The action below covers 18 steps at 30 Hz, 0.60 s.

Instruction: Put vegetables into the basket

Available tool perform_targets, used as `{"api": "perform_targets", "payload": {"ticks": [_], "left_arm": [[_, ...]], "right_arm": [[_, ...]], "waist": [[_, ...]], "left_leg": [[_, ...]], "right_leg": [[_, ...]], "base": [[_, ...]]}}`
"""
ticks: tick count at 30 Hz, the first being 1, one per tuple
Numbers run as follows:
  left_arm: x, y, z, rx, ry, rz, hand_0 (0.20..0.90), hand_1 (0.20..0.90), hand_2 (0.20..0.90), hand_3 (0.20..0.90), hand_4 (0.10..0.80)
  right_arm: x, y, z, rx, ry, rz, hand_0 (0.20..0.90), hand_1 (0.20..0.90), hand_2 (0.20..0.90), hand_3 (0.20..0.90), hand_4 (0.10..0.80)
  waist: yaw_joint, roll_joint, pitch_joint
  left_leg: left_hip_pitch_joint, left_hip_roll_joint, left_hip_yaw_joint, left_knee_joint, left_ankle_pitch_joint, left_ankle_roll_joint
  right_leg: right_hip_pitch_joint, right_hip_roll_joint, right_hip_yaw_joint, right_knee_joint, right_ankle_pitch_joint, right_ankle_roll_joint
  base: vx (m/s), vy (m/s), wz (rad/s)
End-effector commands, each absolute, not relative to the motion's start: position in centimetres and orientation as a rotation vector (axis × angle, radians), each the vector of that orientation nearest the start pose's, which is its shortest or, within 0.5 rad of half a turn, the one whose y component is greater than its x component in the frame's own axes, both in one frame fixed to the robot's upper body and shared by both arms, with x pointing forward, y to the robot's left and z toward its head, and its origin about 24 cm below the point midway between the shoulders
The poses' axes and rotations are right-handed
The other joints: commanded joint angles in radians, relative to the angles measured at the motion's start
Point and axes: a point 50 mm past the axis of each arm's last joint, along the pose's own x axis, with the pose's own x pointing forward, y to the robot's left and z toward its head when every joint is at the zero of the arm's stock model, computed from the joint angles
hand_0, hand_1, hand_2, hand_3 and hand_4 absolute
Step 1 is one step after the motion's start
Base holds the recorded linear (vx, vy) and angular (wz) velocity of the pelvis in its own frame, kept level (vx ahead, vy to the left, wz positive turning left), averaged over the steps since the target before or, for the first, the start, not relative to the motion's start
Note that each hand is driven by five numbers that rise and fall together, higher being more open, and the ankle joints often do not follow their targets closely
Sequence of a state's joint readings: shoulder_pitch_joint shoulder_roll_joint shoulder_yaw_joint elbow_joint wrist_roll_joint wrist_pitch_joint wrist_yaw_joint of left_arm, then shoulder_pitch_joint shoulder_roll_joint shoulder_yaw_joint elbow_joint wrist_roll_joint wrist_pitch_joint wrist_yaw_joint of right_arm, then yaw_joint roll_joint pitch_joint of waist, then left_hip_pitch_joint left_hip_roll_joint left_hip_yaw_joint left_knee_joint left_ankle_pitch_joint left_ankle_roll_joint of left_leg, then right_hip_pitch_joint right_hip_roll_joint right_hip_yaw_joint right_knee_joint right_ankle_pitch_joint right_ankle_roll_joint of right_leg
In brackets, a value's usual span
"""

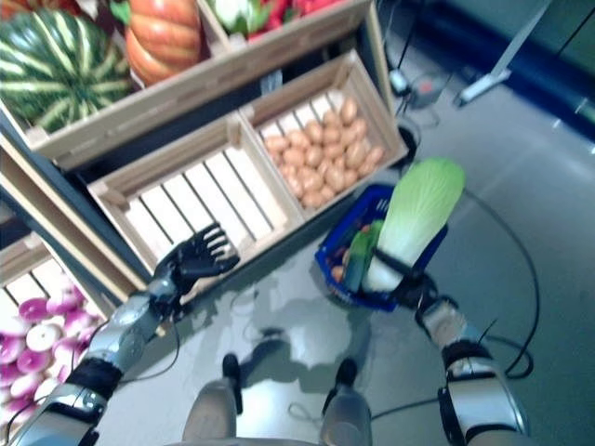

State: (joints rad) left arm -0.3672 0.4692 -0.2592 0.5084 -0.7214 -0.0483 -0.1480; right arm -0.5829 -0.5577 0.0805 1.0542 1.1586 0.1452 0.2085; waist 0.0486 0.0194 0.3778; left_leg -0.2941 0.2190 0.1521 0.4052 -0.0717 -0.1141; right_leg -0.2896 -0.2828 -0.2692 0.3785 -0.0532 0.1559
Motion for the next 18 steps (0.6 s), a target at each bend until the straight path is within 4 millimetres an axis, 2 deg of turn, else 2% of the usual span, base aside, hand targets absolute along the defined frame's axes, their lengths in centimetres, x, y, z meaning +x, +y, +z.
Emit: {"api": "perform_targets", "payload": {"ticks": [1, 2, 3, 4, 5, 6, 7, 8, 9, 10, 11, 14, 18], "left_arm": [[32.2, 19.3, 9.2, -0.189, -0.131, -0.251, 0.900, 0.900, 0.900, 0.900, 0.800], [32.2, 19.1, 9.3, -0.194, -0.133, -0.257, 0.900, 0.900, 0.900, 0.900, 0.800], [32.2, 18.6, 9.4, -0.202, -0.135, -0.280, 0.900, 0.900, 0.900, 0.900, 0.800], [32.1, 18.5, 9.3, -0.211, -0.137, -0.288, 0.900, 0.900, 0.900, 0.900, 0.800], [32.0, 18.2, 9.1, -0.226, -0.131, -0.293, 0.900, 0.900, 0.900, 0.900, 0.800], [32.1, 18.2, 9.1, -0.226, -0.134, -0.294, 0.900, 0.900, 0.900, 0.900, 0.800], [32.0, 18.2, 9.0, -0.229, -0.137, -0.293, 0.900, 0.900, 0.900, 0.900, 0.800], [32.0, 18.2, 8.9, -0.239, -0.131, -0.287, 0.900, 0.900, 0.900, 0.900, 0.800], [32.0, 18.2, 8.9, -0.245, -0.132, -0.286, 0.900, 0.900, 0.900, 0.900, 0.800], [31.9, 18.2, 8.7, -0.257, -0.130, -0.285, 0.900, 0.900, 0.900, 0.900, 0.800], [31.9, 18.3, 8.7, -0.266, -0.131, -0.282, 0.900, 0.900, 0.900, 0.900, 0.800], [31.9, 18.4, 8.9, -0.280, -0.142, -0.288, 0.900, 0.900, 0.900, 0.900, 0.800], [31.9, 18.0, 9.5, -0.282, -0.170, -0.314, 0.900, 0.900, 0.900, 0.900, 0.800]], "right_arm": [[34.3, -32.2, 8.6, 0.640, 0.039, -0.244, 0.300, 0.300, 0.300, 0.300, 0.400], [34.4, -32.7, 9.3, 0.627, 0.026, -0.251, 0.300, 0.300, 0.300, 0.300, 0.400], [34.7, -33.6, 10.7, 0.609, -0.002, -0.272, 0.300, 0.300, 0.300, 0.300, 0.400], [34.8, -34.0, 11.4, 0.603, -0.014, -0.280, 0.300, 0.300, 0.300, 0.300, 0.400], [34.8, -34.7, 12.3, 0.590, -0.030, -0.296, 0.300, 0.300, 0.300, 0.300, 0.400], [34.8, -34.7, 12.4, 0.590, -0.033, -0.296, 0.300, 0.300, 0.300, 0.300, 0.400], [35.0, -35.1, 13.1, 0.584, -0.045, -0.315, 0.300, 0.300, 0.300, 0.300, 0.400], [35.1, -35.2, 13.6, 0.580, -0.048, -0.335, 0.300, 0.300, 0.300, 0.300, 0.400], [35.2, -35.2, 13.8, 0.579, -0.051, -0.339, 0.300, 0.300, 0.300, 0.300, 0.400], [35.3, -35.4, 14.1, 0.579, -0.058, -0.353, 0.300, 0.300, 0.300, 0.300, 0.400], [35.4, -35.5, 14.6, 0.577, -0.063, -0.360, 0.300, 0.300, 0.300, 0.300, 0.400], [35.5, -36.0, 16.2, 0.562, -0.095, -0.386, 0.300, 0.300, 0.300, 0.300, 0.400], [35.4, -36.6, 17.1, 0.553, -0.080, -0.416, 0.300, 0.300, 0.300, 0.300, 0.400]], "waist": [[0.023, -0.012, -0.003], [0.025, -0.007, 0.006], [0.031, 0.003, 0.028], [0.031, 0.009, 0.031], [0.034, 0.019, 0.043], [0.034, 0.018, 0.043], [0.034, 0.027, 0.056], [0.034, 0.034, 0.061], [0.033, 0.034, 0.063], [0.033, 0.042, 0.070], [0.033, 0.047, 0.076], [0.028, 0.060, 0.091], [0.025, 0.067, 0.106]], "left_leg": [[-0.134, -0.003, -0.022, 0.304, -0.201, 0.030], [-0.160, -0.003, -0.025, 0.345, -0.220, 0.032], [-0.217, -0.005, -0.040, 0.429, -0.257, 0.029], [-0.238, -0.003, -0.039, 0.458, -0.273, 0.037], [-0.263, -0.007, -0.060, 0.527, -0.327, 0.028], [-0.277, -0.007, -0.055, 0.522, -0.302, 0.035], [-0.315, -0.011, -0.067, 0.581, -0.325, 0.032], [-0.328, -0.010, -0.078, 0.626, -0.368, 0.027], [-0.344, -0.013, -0.075, 0.623, -0.343, 0.034], [-0.358, -0.015, -0.087, 0.673, -0.386, 0.026], [-0.378, -0.017, -0.091, 0.703, -0.400, 0.027], [-0.439, -0.027, -0.106, 0.791, -0.433, 0.025], [-0.503, -0.036, -0.125, 0.877, -0.465, 0.029]], "right_leg": [[-0.102, -0.065, 0.035, 0.339, -0.171, -0.065], [-0.130, -0.078, 0.038, 0.383, -0.187, -0.067], [-0.187, -0.106, 0.047, 0.463, -0.213, -0.065], [-0.217, -0.115, 0.055, 0.503, -0.229, -0.067], [-0.251, -0.123, 0.074, 0.574, -0.276, -0.060], [-0.263, -0.125, 0.070, 0.567, -0.255, -0.070], [-0.303, -0.132, 0.080, 0.618, -0.275, -0.070], [-0.320, -0.131, 0.095, 0.663, -0.316, -0.062], [-0.335, -0.133, 0.093, 0.658, -0.294, -0.073], [-0.353, -0.132, 0.105, 0.710, -0.336, -0.065], [-0.374, -0.135, 0.110, 0.739, -0.350, -0.067], [-0.442, -0.137, 0.129, 0.827, -0.383, -0.072], [-0.513, -0.136, 0.149, 0.915, -0.411, -0.077]], "base": [[-0.104, 0.025, 0.08], [-0.159, 0.025, 0.08], [-0.125, 0.018, 0.09], [-0.047, 0.004, 0.20], [-0.046, 0.005, 0.22], [-0.054, -0.015, 0.24], [-0.031, -0.022, 0.24], [-0.034, -0.024, 0.22], [0.054, -0.014, 0.22], [-0.027, 0.000, 0.18], [0.033, -0.002, 0.17], [-0.066, 0.008, 0.09], [-0.060, -0.014, 0.06]]}}
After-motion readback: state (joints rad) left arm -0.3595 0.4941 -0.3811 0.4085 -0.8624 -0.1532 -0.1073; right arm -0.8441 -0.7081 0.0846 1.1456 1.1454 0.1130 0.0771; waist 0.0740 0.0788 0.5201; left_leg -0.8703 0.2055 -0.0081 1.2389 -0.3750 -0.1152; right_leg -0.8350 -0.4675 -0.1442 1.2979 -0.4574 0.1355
